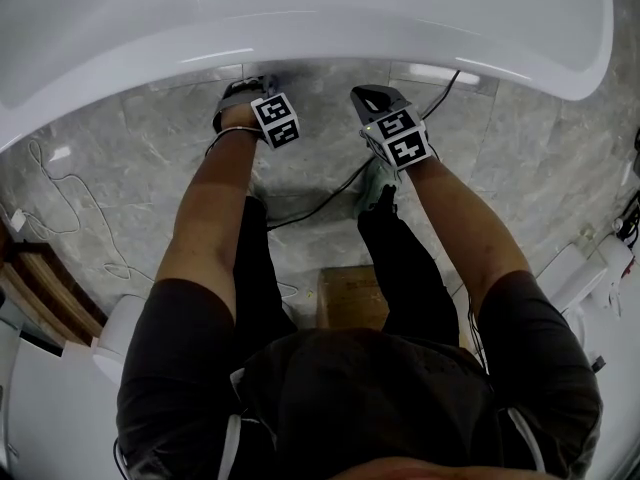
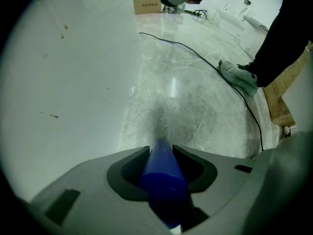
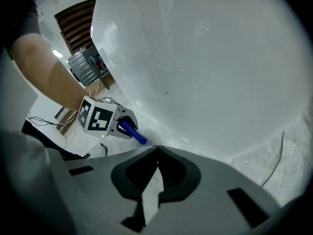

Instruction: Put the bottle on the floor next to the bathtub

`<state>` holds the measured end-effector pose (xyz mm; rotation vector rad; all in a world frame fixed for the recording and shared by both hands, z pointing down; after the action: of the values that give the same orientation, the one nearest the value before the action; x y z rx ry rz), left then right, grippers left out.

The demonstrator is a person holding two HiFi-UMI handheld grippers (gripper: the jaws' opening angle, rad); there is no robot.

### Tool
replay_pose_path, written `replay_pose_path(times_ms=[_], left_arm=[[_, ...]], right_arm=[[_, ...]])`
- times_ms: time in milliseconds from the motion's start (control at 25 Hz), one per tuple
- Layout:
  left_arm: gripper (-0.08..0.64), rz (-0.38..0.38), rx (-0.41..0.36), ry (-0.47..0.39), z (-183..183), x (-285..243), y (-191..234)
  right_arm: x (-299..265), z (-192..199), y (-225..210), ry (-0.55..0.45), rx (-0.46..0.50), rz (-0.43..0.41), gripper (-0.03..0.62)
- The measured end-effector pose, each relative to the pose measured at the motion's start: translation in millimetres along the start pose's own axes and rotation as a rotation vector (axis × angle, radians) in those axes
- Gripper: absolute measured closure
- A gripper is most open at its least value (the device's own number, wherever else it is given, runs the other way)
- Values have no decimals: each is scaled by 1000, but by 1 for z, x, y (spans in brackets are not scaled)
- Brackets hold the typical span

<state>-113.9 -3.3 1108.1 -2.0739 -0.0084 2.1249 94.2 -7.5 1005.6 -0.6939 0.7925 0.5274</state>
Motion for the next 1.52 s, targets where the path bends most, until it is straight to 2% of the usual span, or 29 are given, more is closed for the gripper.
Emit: replay_pose_path(times_ms=[200, 360, 480, 720, 880, 1040, 1160, 1280, 1360, 1520], left_arm=[[412, -2, 0, -23, 1, 1, 6], [344, -10, 20, -13, 4, 6, 11], [319, -6, 33, -16, 6, 12, 10], [279, -10, 105, -45, 17, 64, 20], [279, 0, 221, -84, 28, 139, 25], [282, 36, 400, -147, 40, 234, 23], [298, 23, 554, -204, 47, 312, 33], [324, -11, 689, -304, 55, 395, 56], [337, -50, 724, -387, 58, 453, 68], [367, -134, 720, -570, 61, 568, 72]], right_arm=[[-1, -1, -2, 12, 0, 6, 600], [0, -7, 4, 17, 0, 10, 600], [4, -12, 9, 21, 6, 12, 600], [31, -39, 28, 24, 11, 40, 600], [80, -69, 52, 27, 20, 56, 600], [152, -109, 87, 9, 25, 54, 600], [212, -144, 110, -21, 33, 57, 600], [263, -184, 131, -55, 55, 67, 600], [295, -209, 148, -79, 79, 65, 600], [367, -249, 185, -143, 108, 39, 600]])
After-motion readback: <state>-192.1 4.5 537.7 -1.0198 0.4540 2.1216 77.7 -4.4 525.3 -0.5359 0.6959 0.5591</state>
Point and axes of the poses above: the fingertips, and each gripper's own axes: x backward along the fingers, y to its left, z out of its underside, the point moved 10 cm from there along x, backward along the fingers, and after that the axes turned 6 degrees about -z, right-handed, at the moved point
